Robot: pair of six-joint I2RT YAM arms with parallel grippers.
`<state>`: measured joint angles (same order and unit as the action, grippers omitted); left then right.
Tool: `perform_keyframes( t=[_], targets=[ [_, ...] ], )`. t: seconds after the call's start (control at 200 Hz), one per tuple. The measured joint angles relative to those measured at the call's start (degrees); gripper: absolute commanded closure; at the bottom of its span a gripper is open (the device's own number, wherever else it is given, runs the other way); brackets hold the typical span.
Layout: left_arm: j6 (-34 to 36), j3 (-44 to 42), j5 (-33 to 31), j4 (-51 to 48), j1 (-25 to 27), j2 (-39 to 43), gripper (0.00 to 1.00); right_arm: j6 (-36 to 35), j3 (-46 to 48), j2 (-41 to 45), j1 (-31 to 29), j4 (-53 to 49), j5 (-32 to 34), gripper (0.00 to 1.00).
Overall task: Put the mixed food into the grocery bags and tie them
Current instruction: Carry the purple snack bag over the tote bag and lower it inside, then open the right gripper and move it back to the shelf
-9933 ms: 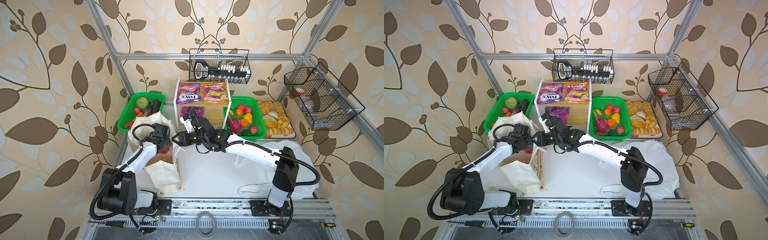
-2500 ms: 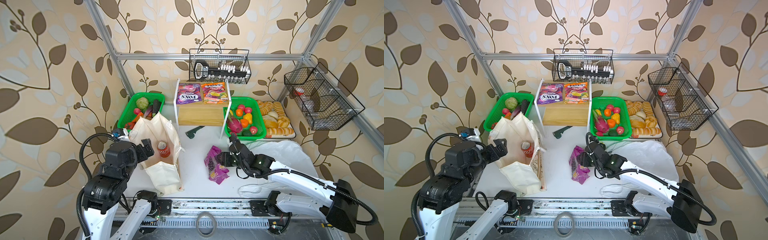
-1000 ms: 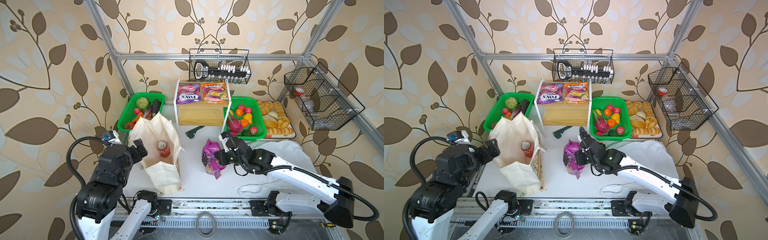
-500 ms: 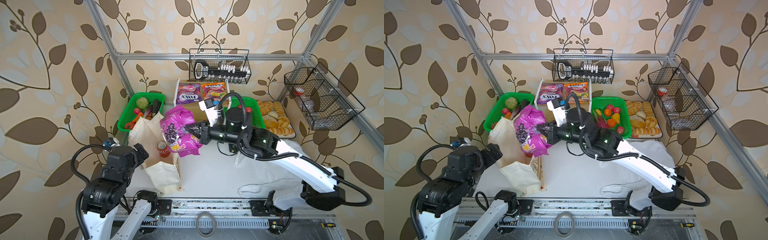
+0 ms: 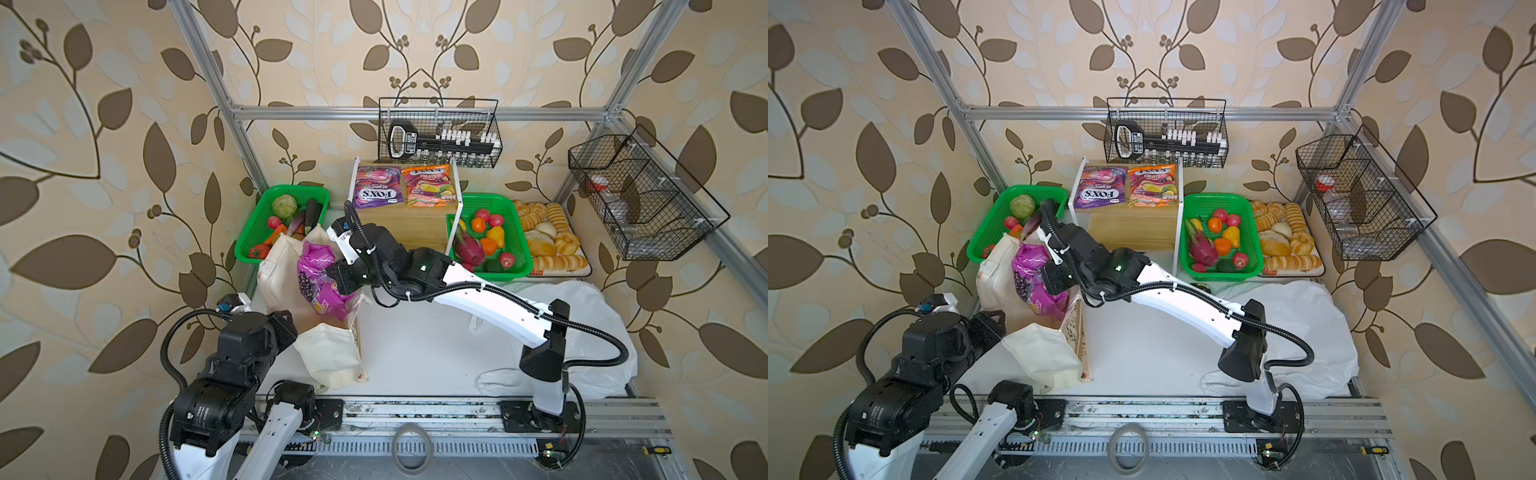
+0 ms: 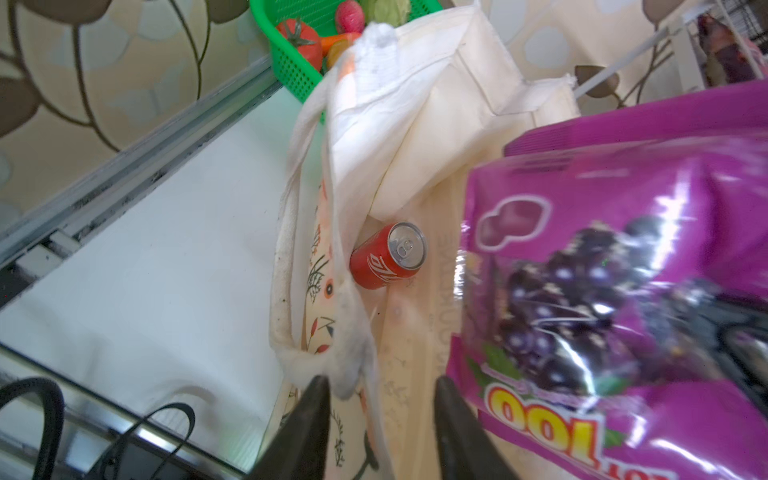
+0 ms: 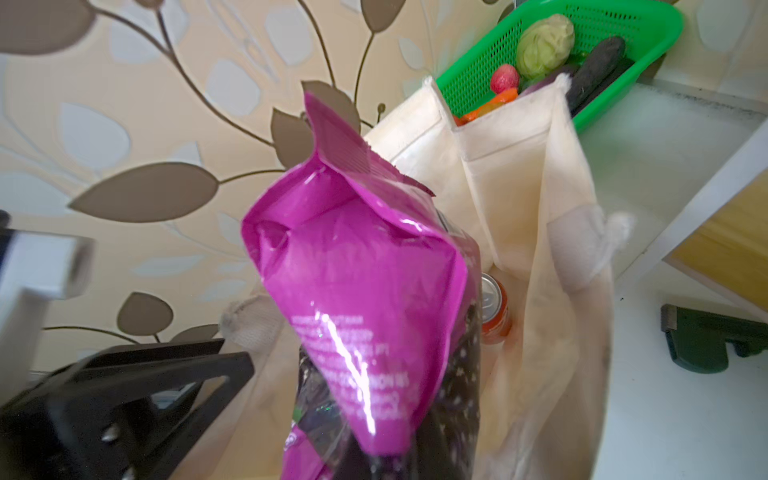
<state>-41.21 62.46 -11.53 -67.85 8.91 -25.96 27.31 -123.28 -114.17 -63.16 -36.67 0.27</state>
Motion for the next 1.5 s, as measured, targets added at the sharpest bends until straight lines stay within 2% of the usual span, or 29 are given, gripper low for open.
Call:
perform_keyframes(
  t=[0.19, 0.33, 0.51, 0.74, 0.87, 1.04, 1.15, 1.275, 1.5],
  targets=[
    [1.0, 0.0, 2.9, 2.8, 0.0, -0.1, 0.88, 0.6, -3.5, -2.2, -2.9, -8.4, 1.4, 1.00],
    [1.7, 0.0, 4.7, 3.5, 0.0, -0.3, 0.94, 3.0, -4.3, -3.2, -4.6, -13.0, 1.4, 1.00],
    [1.9, 0.0, 6.0, 3.8, 0.0, -0.5, 1.00, 4.9, -5.8, -7.8, -4.6, -16.4, -2.0, 1.00],
    [1.9, 0.0, 6.8, 3.8, 0.0, -0.8, 1.00, 4.6, -10.0, -13.5, -4.7, -21.2, -5.2, 0.88],
    [1.9, 0.0, 7.0, 4.1, 0.0, -1.4, 1.00, 3.9, -10.0, -13.5, -4.7, -22.2, -6.7, 0.75],
    [1.9, 0.0, 7.0, 4.5, 0.0, -2.0, 1.00, 4.2, -10.0, -13.4, -4.7, -20.3, -12.2, 0.59],
    [1.9, 0.0, 6.7, 4.8, 0.0, -2.1, 1.00, 4.8, -9.4, -12.3, -4.7, -18.3, -14.0, 0.54],
    [1.9, 0.0, 6.3, 5.0, 0.0, -2.1, 1.00, 4.9, -7.8, -9.0, -4.3, -16.4, -14.3, 0.52],
    [2.0, 0.7, 4.2, 4.9, 0.0, -2.0, 1.00, 3.7, 0.0, 4.6, -2.8, -9.5, -10.7, 0.50]
  ],
)
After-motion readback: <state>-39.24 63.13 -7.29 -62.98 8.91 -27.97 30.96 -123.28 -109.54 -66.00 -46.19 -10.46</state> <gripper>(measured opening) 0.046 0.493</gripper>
